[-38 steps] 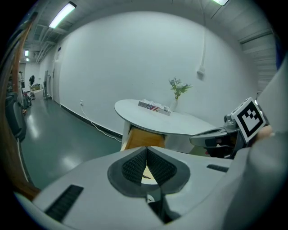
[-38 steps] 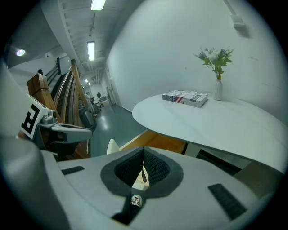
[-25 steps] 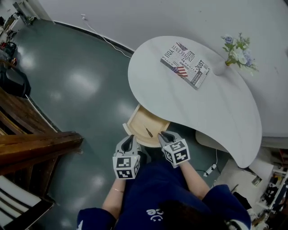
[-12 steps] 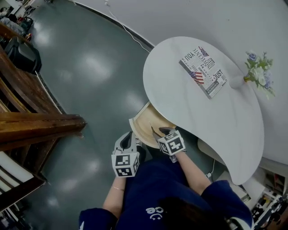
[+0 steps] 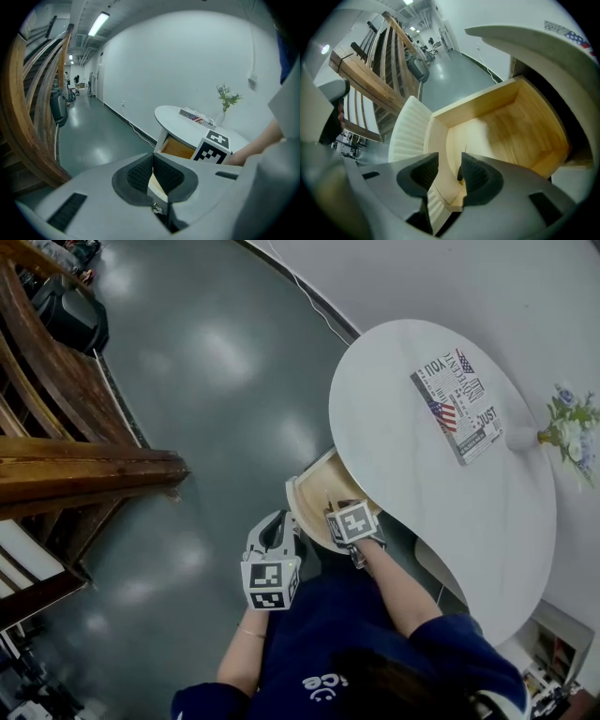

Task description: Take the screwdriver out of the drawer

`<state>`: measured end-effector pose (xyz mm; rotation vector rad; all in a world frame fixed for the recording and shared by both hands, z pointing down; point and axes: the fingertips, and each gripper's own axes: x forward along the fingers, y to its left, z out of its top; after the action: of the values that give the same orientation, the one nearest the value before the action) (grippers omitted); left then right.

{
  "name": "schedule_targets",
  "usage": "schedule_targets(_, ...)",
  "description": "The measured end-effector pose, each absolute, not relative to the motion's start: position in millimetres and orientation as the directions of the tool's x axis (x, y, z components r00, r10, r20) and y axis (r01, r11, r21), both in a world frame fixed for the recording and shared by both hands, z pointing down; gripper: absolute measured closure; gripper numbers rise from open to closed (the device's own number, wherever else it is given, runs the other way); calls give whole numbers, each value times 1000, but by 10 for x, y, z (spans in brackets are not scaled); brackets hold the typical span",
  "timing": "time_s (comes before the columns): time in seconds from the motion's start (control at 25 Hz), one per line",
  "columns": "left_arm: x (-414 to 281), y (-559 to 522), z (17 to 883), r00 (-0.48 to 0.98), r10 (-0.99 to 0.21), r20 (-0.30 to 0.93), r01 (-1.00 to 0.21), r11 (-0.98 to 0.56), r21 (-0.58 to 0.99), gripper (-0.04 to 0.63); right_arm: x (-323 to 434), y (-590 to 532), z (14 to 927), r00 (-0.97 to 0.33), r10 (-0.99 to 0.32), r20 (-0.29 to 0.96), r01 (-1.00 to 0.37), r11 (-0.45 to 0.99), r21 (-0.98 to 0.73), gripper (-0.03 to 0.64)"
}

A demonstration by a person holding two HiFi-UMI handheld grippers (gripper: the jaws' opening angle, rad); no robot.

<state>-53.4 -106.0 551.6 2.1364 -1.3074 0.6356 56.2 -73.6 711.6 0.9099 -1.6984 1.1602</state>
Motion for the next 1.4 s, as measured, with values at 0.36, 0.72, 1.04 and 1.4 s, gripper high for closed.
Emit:
schedule_targets(0.36, -716, -1211, 5606, 356, -661, 661, -933, -297, 205, 591, 492, -633, 7540, -312, 78, 947, -893, 317, -320, 454)
schedule_targets(0.72, -848, -1041, 5856, 313, -620, 719, -950, -207, 234, 591, 517, -574, 7941, -250, 198, 948, -896, 323, -304, 454)
schedule_targets(1.04, -1109, -1082, 5952, 229, -621, 750, -972, -109, 207, 591, 529, -551, 8202, -222, 280, 934, -907, 292, -303, 435)
schedule_targets(1.4, -1035, -1092, 6001, 232, -620, 749, -967, -67, 245, 591, 604, -529, 8387, -139, 315, 939, -905, 344, -249, 463)
